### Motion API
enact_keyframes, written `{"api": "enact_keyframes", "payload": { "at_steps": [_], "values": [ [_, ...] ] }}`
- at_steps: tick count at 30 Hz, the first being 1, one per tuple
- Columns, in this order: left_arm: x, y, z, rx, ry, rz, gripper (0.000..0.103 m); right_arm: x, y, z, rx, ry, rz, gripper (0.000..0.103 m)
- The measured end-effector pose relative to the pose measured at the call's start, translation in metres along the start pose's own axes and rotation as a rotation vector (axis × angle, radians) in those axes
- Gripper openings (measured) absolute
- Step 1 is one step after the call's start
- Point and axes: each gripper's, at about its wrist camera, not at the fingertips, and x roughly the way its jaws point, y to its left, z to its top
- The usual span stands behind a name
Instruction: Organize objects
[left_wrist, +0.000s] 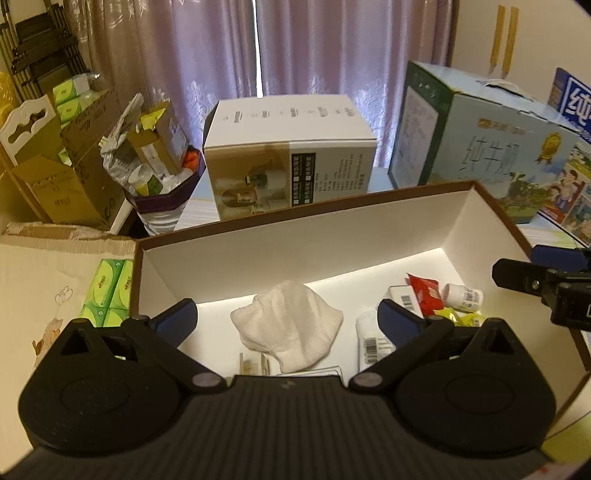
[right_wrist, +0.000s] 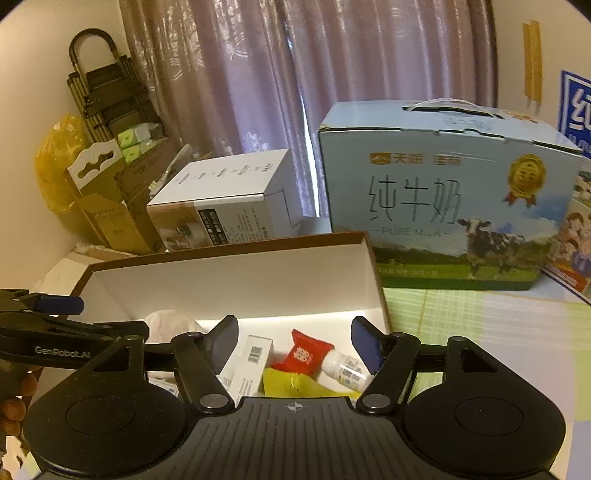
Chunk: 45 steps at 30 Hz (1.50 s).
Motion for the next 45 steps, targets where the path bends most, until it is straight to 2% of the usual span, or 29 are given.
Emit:
{"api": "enact_keyframes", "payload": {
  "at_steps": [9,19,31,39,45],
  "values": [
    [-0.044,0.002,-0.014,-0.007,-0.055,-0.038,0.102,-0.037,0.009,-0.015,0.031,-0.005,-0.008,0.068],
    [-0.086,0.006,-0.046,-0.046,-0.015,-0.047,0.102,-0.076,0.03,-0.032,0.036,-0.001,-0.037,0.069],
    [-0.13,-0.002,-0.088,-0.041,0.014,-0.134,0.102,-0.13,0.059,-0.063,0.047,-0.04,-0.077,0.07],
    [-0.156,-0.004,-0.12,-0.06,0.031,-0.126,0.099,-0.157,0.065,-0.091,0.077,-0.008,-0.088,0.07],
    [-0.178,-0.008,-0.144,-0.089,0.041,-0.097,0.099,-0.176,0.065,-0.115,0.051,0.037,-0.068,0.07]
  ]
}}
